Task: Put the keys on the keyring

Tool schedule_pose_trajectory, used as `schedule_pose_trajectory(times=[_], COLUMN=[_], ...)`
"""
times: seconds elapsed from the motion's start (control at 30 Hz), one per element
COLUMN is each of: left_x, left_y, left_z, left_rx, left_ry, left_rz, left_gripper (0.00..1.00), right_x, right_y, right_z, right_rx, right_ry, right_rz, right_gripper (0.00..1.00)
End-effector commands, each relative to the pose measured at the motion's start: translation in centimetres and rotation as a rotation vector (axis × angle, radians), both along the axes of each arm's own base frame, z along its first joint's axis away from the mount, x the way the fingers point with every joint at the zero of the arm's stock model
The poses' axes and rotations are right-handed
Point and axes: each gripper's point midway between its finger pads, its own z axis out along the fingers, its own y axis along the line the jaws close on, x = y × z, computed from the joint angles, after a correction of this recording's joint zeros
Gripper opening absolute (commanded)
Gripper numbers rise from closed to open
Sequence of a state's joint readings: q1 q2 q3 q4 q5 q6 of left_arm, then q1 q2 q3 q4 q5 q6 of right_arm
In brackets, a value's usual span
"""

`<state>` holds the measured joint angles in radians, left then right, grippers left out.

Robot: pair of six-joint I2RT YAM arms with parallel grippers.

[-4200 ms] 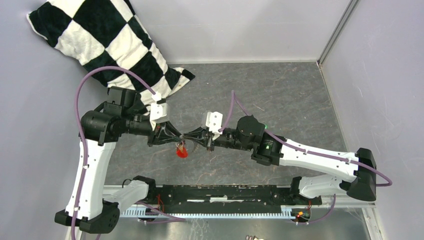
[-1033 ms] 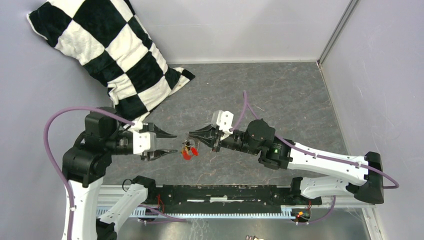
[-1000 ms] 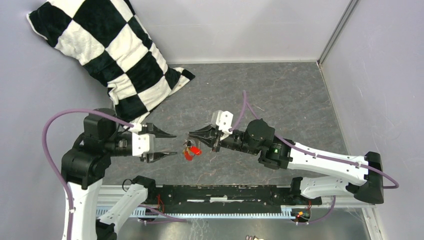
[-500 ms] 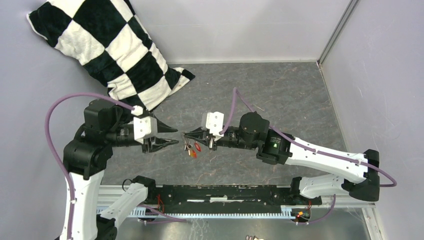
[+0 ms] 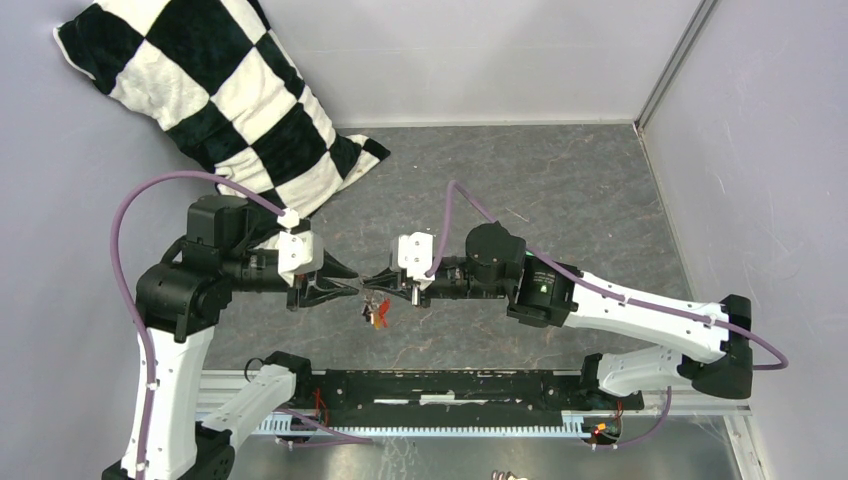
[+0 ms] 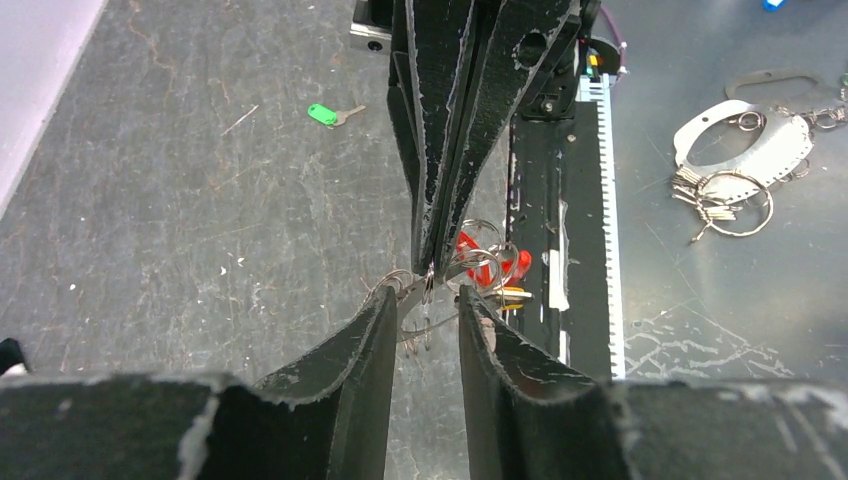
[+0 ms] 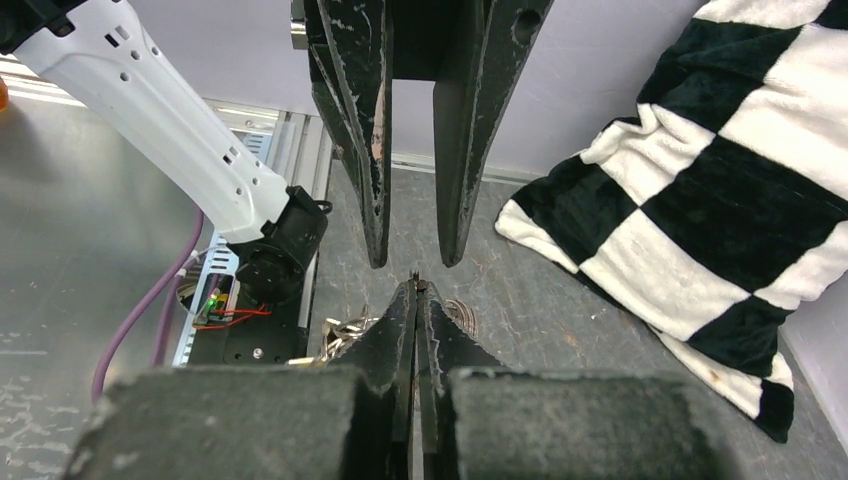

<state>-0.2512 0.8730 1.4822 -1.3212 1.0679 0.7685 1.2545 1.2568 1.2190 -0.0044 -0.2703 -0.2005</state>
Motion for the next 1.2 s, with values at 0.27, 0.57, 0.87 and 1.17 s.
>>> schedule_pose_trajectory(times=[0.27, 0.57, 0.87, 1.17], left_x=[-0.4, -0.3, -0.5, -1.7], left_y=[-0.1, 0.1, 0.5, -0.4], left_z=[-0.4, -0.9, -1.3, 1.2], left_rx=[0.012, 0.037, 0.061, -0.048], left_ry=[-0.025, -0.06, -0.105, -0.477], left_rz=[-0.063, -0.073, -0.08, -0.195], left_gripper=[0.35, 0.22, 0.02, 0.02], right_x=[-0.8, -0.8, -0.7, -0.1], right_y=[0.8, 1.2, 1.0, -3.5], right_z=[4.3, 4.5, 4.3, 5.4], right_rx=[0.103, 0.108, 0.099, 0.146], right_ry=[-0.025, -0.023, -0.019, -0.08], right_rz=[0.048, 0.049, 0.042, -0.061], right_gripper=[0.01, 0.01, 0.03, 0.59])
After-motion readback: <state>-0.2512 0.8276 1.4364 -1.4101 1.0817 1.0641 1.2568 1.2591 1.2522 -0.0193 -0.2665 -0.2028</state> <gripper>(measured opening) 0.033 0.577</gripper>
